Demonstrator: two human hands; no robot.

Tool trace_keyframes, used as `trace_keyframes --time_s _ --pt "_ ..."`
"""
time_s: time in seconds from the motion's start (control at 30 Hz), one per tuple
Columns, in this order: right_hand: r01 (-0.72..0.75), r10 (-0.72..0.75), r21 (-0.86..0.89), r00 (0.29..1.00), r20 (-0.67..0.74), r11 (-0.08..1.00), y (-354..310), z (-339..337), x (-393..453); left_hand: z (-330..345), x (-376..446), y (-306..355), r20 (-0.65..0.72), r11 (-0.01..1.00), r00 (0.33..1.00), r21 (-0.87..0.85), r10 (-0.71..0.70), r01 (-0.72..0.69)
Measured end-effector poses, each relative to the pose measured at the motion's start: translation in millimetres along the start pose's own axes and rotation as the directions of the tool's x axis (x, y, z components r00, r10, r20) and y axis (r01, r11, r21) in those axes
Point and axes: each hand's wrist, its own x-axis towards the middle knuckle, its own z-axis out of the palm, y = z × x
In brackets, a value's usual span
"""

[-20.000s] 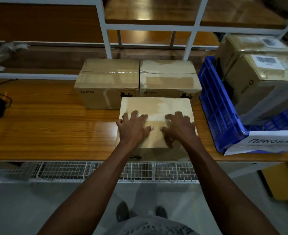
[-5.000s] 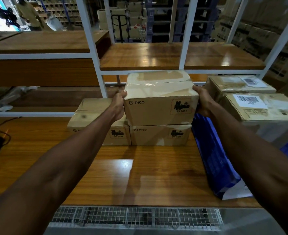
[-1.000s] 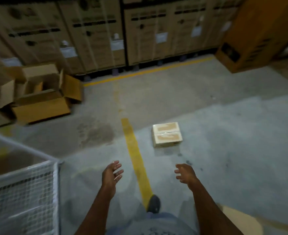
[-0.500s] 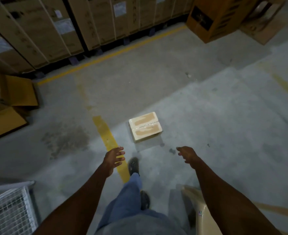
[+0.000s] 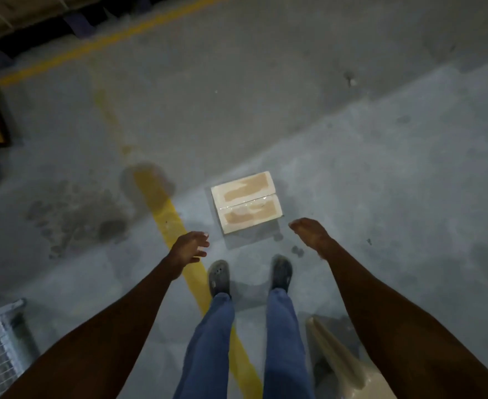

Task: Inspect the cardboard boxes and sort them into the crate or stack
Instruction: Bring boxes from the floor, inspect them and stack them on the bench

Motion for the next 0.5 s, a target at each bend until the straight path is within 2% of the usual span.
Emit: trace_keyframes --time_s 0.37,0.43,0.5 --pt "-0.018 0.029 -0.068 0.987 0.159 0.998 21.1 62.3 276.5 36.8 275.4 -24.4 0.006 0.965 0.999 0.259 0.039 -0.039" --pt "-0.013 0.017 -0.027 0.990 0.140 1.000 28.1 76.0 319.7 47.6 326.0 -36.5 -0.003 0.964 1.000 0.264 0.029 -0.027" --pt "-0.019 0.015 0.046 0.995 0.094 0.999 38.9 89.4 362.0 55.7 368.4 -49.2 -0.076 0.983 0.997 0.181 -0.020 0.034"
